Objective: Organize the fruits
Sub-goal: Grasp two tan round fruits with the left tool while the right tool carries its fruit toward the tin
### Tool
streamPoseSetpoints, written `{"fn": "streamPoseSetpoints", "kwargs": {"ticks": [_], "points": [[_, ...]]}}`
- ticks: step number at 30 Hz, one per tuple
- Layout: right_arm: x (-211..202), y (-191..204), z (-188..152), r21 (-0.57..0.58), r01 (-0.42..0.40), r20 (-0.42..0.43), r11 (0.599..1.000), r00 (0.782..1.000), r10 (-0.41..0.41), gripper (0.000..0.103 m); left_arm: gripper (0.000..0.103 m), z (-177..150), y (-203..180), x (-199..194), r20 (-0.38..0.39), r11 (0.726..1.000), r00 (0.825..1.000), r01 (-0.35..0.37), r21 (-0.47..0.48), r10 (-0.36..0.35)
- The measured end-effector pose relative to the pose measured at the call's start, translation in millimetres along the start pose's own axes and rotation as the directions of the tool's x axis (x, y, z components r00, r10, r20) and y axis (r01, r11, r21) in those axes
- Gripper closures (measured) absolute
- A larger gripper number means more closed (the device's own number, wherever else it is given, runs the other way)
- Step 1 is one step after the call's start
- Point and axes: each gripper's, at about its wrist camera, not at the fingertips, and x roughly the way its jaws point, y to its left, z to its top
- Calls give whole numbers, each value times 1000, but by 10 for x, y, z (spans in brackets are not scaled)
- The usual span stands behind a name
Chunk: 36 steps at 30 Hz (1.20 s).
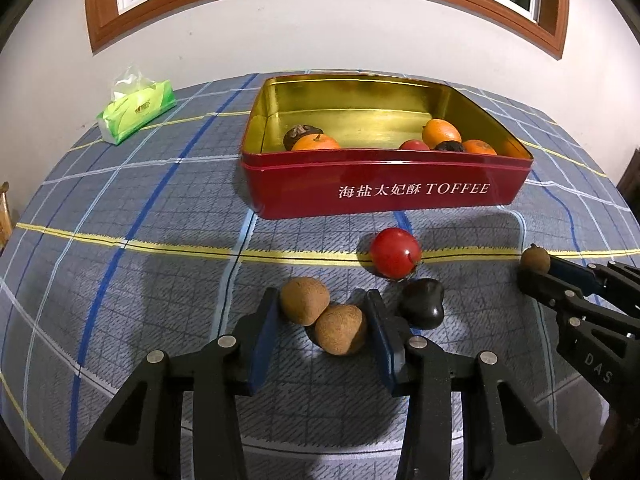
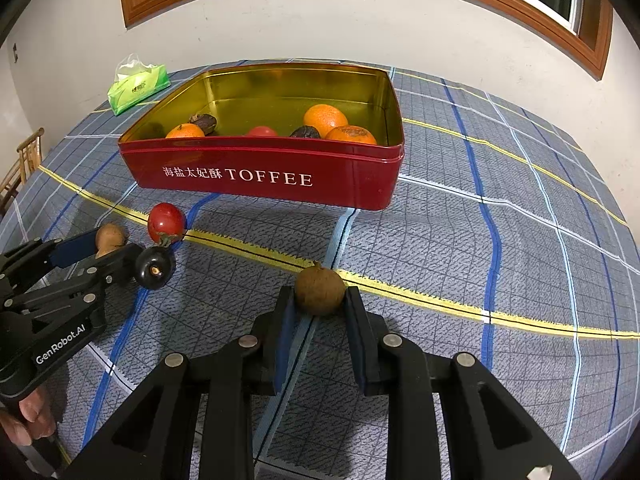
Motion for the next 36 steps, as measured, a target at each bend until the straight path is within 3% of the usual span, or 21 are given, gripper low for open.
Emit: {"fn": "streamPoseSetpoints", "kwargs": {"ticks": [36], "points": [[-20,12,8,-8,-11,-10,1000,1000,11,80,59,-86,103,-75,-11,1000,1000,-22,-17,21]]}}
